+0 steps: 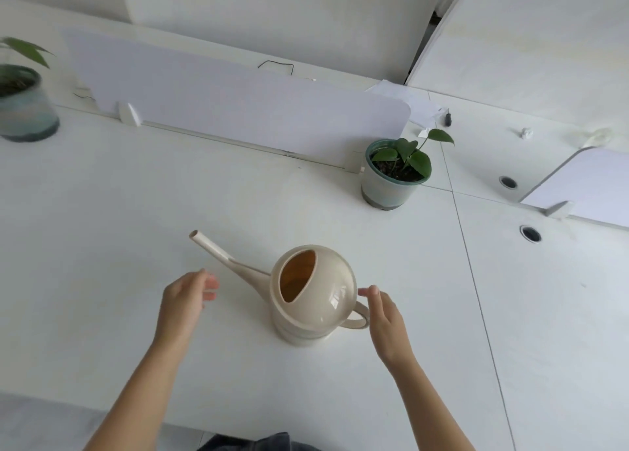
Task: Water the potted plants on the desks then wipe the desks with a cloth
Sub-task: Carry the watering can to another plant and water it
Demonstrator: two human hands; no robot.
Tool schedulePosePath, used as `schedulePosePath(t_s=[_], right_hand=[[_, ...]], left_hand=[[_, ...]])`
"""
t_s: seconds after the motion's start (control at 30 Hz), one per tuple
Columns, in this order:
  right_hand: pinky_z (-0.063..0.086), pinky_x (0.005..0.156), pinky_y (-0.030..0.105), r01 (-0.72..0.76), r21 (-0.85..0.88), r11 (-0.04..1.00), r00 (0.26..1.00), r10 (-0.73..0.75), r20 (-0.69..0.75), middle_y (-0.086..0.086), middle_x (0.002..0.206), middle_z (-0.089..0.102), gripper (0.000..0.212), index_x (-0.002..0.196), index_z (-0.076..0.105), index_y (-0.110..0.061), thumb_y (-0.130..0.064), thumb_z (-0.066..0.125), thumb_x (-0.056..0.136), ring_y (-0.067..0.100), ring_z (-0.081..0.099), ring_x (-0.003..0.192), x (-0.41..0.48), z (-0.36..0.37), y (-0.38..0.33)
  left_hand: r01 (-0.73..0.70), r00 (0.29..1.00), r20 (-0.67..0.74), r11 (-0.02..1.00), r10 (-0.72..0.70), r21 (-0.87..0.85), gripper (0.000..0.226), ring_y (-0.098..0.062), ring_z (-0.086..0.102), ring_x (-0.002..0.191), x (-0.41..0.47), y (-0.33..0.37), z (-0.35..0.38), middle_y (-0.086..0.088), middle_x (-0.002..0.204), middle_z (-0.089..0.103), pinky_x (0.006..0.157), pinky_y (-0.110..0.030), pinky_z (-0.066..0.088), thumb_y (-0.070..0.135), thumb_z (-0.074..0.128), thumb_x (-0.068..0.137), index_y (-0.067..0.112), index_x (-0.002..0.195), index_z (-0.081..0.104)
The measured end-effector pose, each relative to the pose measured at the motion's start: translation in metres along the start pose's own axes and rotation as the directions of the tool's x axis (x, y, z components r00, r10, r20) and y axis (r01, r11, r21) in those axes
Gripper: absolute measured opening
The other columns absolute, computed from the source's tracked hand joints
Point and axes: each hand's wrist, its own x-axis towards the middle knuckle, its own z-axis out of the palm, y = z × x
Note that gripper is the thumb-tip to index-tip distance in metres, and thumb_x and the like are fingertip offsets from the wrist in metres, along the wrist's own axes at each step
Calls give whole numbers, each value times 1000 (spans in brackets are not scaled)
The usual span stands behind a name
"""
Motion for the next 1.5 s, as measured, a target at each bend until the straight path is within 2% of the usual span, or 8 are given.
schedulePosePath(t_s=[0.17, 0.37, 0.53, 0.7, 0.9, 1.03, 1.13, 1.5], right_hand=[[39, 70, 16, -51, -11, 999, 999, 51, -9, -9, 87, 56, 31, 97, 55, -13, -38, 37, 94, 13, 53, 89, -8, 15, 8], [33, 61, 20, -116, 9, 993, 993, 116, 4, -5, 73, 42, 34, 86, 50, -7, -40, 49, 90, 8, 41, 67, -8, 16, 6], [26, 58, 25, -113, 28, 993, 992, 111, 56, 6, 81, 37, 45, 83, 45, -12, -56, 52, 73, 17, 33, 75, -6, 12, 3], [43, 88, 44, -135, 27, 991, 983, 130, 126, 4, 89, 43, 69, 87, 52, 3, -62, 54, 67, 16, 39, 85, -7, 5, -1], [34, 61, 20, -34, 126, 991, 967, 1, 256, -1, 72, 40, 38, 69, 43, -10, -41, 58, 84, 10, 40, 67, -20, 8, -28], [42, 95, 37, 38, 183, 982, 931, -101, 350, 32, 106, 57, 83, 91, 50, 17, -62, 61, 66, 40, 53, 101, -40, 6, -51], [33, 105, 49, 82, 164, 983, 887, -147, 438, 30, 124, 48, 113, 107, 48, 16, -78, 61, 47, 40, 46, 117, -61, 10, -58], [32, 108, 44, 17, 121, 992, 698, -99, 709, 4, 110, 68, 80, 97, 69, -7, -71, 65, 49, 17, 59, 109, -144, 70, -72]], left_hand=[[134, 962, 241, 991, -126, -14, 29, -23, 48, 105, 19, -10, 14, -4, 115, 48, 85, -36, 38, 26, 43, 94, 18, 122, 45], [113, 941, 334, 979, -50, -173, 11, -23, 53, 104, 25, -3, 23, 5, 93, 54, 84, -35, 37, 23, 43, 95, 17, 103, 47], [127, 924, 381, 967, -34, -221, 16, -25, 51, 107, 18, -7, 19, 0, 112, 50, 87, -36, 35, 23, 41, 96, 22, 112, 46], [173, 910, 412, 948, -49, -267, 19, -24, 47, 119, 4, -9, 13, 5, 117, 50, 96, -40, 30, 22, 42, 95, 25, 114, 45], [-3, 975, 204, 932, 82, -363, 42, -21, 40, 130, -38, -9, -16, 2, 117, 49, 98, -38, 29, 11, 42, 92, 22, 132, 40], [-151, 978, 71, 894, 199, -421, 52, -18, 44, 128, -84, 2, -49, 4, 123, 51, 101, -37, 31, 11, 41, 93, 26, 142, 30], [-237, 969, -46, 858, 243, -455, 56, -17, 43, 129, -124, 2, -74, 4, 138, 47, 100, -36, 32, 10, 39, 94, 30, 145, 25], [-354, 915, -343, 833, 213, -425, 55, -13, 53, 120, -233, -42, -165, 18, 123, 58, 105, -42, 34, 15, 45, 86, 44, 131, 35]])
